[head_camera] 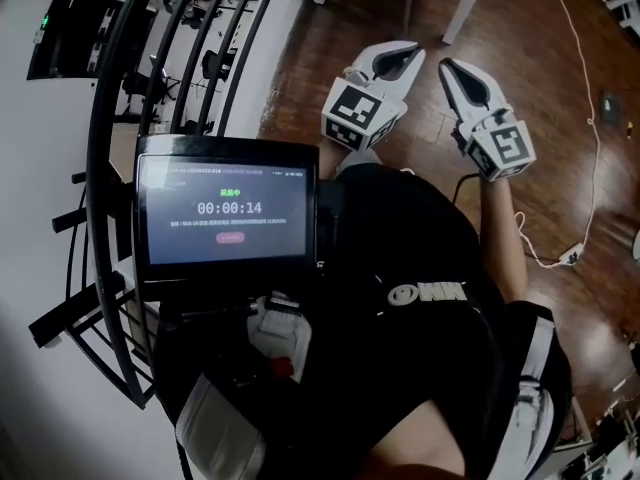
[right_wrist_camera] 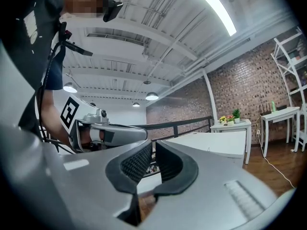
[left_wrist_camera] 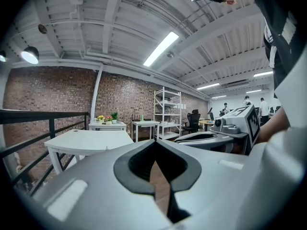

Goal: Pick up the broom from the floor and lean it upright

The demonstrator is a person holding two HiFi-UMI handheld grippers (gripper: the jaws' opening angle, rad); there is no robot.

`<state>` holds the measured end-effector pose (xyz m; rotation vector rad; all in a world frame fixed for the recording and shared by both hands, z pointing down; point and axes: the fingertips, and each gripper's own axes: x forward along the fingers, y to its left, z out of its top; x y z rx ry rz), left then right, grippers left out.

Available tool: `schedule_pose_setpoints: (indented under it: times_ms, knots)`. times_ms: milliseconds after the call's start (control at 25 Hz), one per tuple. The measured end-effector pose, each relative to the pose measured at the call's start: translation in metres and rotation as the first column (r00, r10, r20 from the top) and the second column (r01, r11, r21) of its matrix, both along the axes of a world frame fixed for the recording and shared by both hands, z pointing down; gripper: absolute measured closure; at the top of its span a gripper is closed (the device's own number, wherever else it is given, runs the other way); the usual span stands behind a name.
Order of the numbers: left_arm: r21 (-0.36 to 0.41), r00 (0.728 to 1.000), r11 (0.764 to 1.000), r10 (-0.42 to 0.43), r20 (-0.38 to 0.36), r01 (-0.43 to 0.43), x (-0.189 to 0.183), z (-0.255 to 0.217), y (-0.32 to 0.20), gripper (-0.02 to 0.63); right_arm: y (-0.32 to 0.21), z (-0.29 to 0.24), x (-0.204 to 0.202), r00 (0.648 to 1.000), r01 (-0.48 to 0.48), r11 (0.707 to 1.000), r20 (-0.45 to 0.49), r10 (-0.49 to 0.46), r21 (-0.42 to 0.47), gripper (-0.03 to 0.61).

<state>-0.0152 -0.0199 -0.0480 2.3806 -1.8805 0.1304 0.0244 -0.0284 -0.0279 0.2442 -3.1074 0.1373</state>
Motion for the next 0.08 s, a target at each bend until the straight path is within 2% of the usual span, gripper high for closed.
schedule_pose_setpoints:
  times_ms: [80]
  knots:
    - [0.002, 1.000, 1.000, -0.001, -0.002, 0.001, 0.0002, 0.0009, 0.0008, 0.601, 0.0005, -0.0015, -0.0017, 1.000, -0.003, 1.000, -0.005, 0.003, -0.009, 0.563]
